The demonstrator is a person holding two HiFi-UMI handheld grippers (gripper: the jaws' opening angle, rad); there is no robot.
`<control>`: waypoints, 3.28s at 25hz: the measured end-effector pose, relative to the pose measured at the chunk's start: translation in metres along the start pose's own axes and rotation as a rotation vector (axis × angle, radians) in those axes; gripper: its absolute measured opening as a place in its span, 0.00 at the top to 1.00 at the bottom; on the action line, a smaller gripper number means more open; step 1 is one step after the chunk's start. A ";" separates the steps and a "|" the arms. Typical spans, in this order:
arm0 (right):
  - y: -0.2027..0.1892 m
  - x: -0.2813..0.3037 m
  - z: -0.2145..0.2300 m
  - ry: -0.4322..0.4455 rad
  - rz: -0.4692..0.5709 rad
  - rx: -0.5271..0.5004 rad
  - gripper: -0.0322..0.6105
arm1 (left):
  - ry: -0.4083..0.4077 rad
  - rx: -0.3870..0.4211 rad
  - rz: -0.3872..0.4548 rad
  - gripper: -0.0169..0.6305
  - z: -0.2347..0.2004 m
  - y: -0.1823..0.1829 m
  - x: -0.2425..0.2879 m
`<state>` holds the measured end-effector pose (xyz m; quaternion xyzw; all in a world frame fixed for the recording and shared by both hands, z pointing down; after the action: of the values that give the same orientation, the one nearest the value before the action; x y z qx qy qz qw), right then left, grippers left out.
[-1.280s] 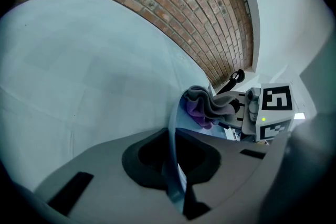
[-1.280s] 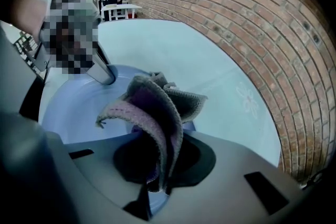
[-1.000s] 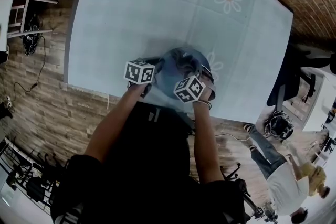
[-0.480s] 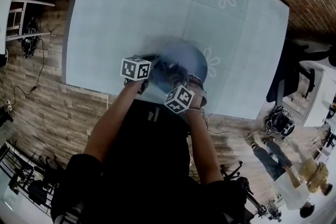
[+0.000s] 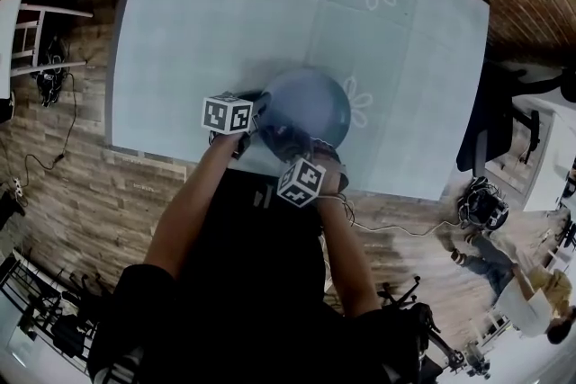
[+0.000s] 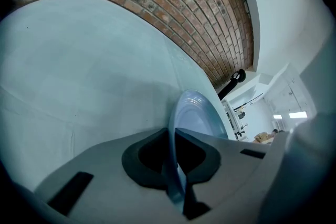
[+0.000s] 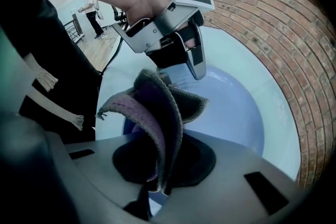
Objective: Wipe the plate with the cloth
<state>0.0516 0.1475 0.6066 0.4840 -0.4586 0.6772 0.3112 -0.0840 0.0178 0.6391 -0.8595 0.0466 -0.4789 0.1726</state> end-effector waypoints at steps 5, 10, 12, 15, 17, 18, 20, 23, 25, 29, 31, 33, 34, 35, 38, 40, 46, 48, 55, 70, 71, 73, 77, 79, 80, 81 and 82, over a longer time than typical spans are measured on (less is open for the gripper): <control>-0.011 -0.003 -0.004 0.001 -0.008 0.002 0.86 | 0.000 -0.001 0.000 0.90 0.001 0.000 0.000; -0.024 -0.009 0.003 -0.012 -0.002 0.013 0.86 | 0.003 0.001 -0.002 0.90 0.002 0.001 0.001; -0.027 -0.010 0.006 -0.007 -0.007 0.018 0.86 | 0.002 0.000 -0.004 0.90 0.002 0.001 0.001; -0.029 -0.011 0.012 0.006 -0.011 0.017 0.86 | -0.001 -0.003 -0.007 0.90 0.002 0.001 0.001; -0.030 -0.012 0.019 0.008 -0.016 0.010 0.86 | -0.002 -0.003 -0.006 0.90 0.003 0.002 0.002; -0.030 -0.012 0.024 0.005 -0.018 0.007 0.86 | -0.001 -0.001 -0.006 0.90 0.003 0.002 0.002; -0.029 -0.013 0.034 -0.004 -0.022 0.002 0.86 | 0.003 0.001 -0.006 0.90 0.003 0.002 0.003; -0.025 -0.013 0.050 -0.021 -0.030 -0.012 0.86 | 0.000 -0.002 -0.009 0.90 0.003 0.002 0.003; -0.020 -0.013 0.061 -0.035 -0.029 -0.026 0.86 | -0.004 -0.005 -0.011 0.90 0.002 0.003 0.003; -0.013 -0.014 0.082 -0.060 -0.028 -0.048 0.86 | -0.006 -0.005 -0.014 0.90 0.003 0.002 0.002; -0.010 -0.014 0.092 -0.071 -0.024 -0.048 0.86 | -0.006 -0.005 -0.019 0.90 0.002 0.001 0.002; -0.008 -0.015 0.102 -0.081 -0.014 -0.036 0.86 | -0.007 -0.005 -0.022 0.90 0.003 0.002 0.002; -0.008 -0.015 0.107 -0.085 -0.010 -0.030 0.86 | -0.008 -0.005 -0.022 0.90 0.004 0.002 0.003; -0.007 -0.016 0.112 -0.090 -0.007 -0.025 0.86 | -0.009 -0.005 -0.022 0.90 0.004 0.002 0.003; -0.005 -0.016 0.120 -0.105 0.000 -0.018 0.86 | -0.005 -0.002 -0.020 0.90 0.004 0.002 0.003; -0.003 -0.015 0.125 -0.115 0.008 -0.017 0.86 | -0.002 0.002 -0.018 0.90 0.003 0.002 0.003; -0.001 -0.015 0.138 -0.154 -0.001 -0.013 0.86 | 0.000 0.005 -0.017 0.90 0.001 0.001 0.002; 0.000 -0.016 0.140 -0.160 -0.004 -0.002 0.86 | 0.000 0.003 -0.018 0.90 0.001 0.002 0.002; -0.008 -0.020 0.140 -0.207 -0.037 0.007 0.86 | -0.004 -0.001 -0.019 0.90 0.001 0.002 0.002; -0.050 -0.030 0.096 -0.210 -0.113 0.125 0.86 | -0.004 -0.001 -0.019 0.90 -0.001 0.001 0.001; -0.052 -0.031 0.092 -0.202 -0.117 0.135 0.86 | -0.004 -0.001 -0.019 0.90 0.000 0.001 0.001; -0.054 -0.031 0.081 -0.176 -0.120 0.162 0.86 | -0.003 0.000 -0.017 0.90 0.000 0.001 0.001; -0.057 -0.028 0.060 -0.118 -0.109 0.221 0.86 | -0.003 0.001 -0.017 0.90 0.000 0.001 0.001; -0.056 -0.027 0.051 -0.083 -0.093 0.253 0.86 | -0.002 0.001 -0.017 0.90 0.001 0.000 0.001; -0.055 -0.026 0.047 -0.064 -0.083 0.270 0.86 | -0.001 0.002 -0.015 0.90 0.001 0.000 0.001; -0.053 -0.025 0.042 -0.047 -0.073 0.284 0.86 | 0.000 0.004 -0.013 0.90 0.001 0.000 0.001; -0.051 -0.025 0.038 -0.031 -0.066 0.292 0.86 | 0.001 0.005 -0.011 0.90 0.001 0.000 0.001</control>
<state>0.1182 0.1327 0.6041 0.5495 -0.3439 0.7183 0.2524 -0.0827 0.0180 0.6395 -0.8591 0.0407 -0.4803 0.1722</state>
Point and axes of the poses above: the fingertips, and each gripper's own axes: x forward along the fingers, z to its right, y out of its top, the point moved 9 cm from there along -x, backward along the fingers, and after that the axes turned 13 degrees about y, right-handed, at the moved point
